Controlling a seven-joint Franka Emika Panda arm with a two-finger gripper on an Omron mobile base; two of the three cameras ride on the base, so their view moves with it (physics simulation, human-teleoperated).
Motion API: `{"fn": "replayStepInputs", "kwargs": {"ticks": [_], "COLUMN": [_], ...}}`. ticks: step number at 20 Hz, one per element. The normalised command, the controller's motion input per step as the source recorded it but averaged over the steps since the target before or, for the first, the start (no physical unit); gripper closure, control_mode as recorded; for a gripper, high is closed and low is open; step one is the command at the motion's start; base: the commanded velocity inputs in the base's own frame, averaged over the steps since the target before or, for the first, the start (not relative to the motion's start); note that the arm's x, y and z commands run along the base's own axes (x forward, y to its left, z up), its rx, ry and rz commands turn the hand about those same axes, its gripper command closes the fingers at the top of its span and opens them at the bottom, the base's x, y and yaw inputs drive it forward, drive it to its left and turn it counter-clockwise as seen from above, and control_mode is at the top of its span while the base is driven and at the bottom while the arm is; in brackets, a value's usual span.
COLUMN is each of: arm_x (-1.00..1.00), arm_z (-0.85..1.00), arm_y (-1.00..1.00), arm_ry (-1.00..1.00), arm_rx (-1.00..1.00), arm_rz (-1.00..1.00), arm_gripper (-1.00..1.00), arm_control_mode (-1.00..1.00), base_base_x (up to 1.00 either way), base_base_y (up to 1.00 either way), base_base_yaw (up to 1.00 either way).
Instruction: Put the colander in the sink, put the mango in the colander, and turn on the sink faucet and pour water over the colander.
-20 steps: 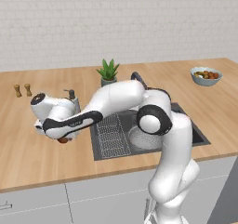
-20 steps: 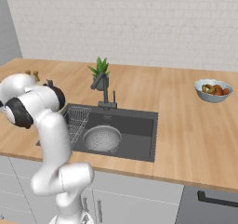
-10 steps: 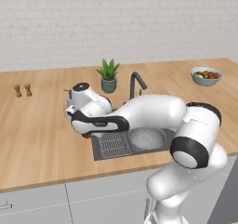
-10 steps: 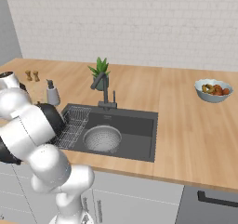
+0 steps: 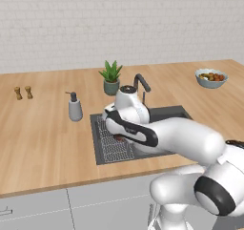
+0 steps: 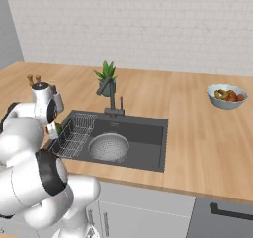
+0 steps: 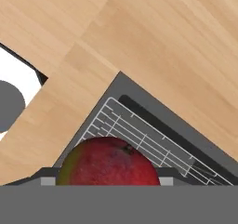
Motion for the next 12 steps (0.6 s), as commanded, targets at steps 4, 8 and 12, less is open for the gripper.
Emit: {"fn": "replayStepInputs", "kwargs": {"ticks": [4,8,12], "arm_x": [0.0,0.0,0.05], "arm_z": [0.0,0.0,0.0], "arm_y": [-1.0,-1.0,-1.0], "arm_ry": [0.0,0.04,0.05], "arm_rx": [0.01,0.04,0.12], "arm_rz": [-0.15,-0.13,-0.09], "arm_gripper": [1.0,1.0,1.0], "arm_control_mode": [-1.0,-1.0,-1.0], "base_base_x": [0.0,0.0,0.0], "base_base_y": [0.0,0.0,0.0], "base_base_yaw": [0.0,0.0,0.0]}}
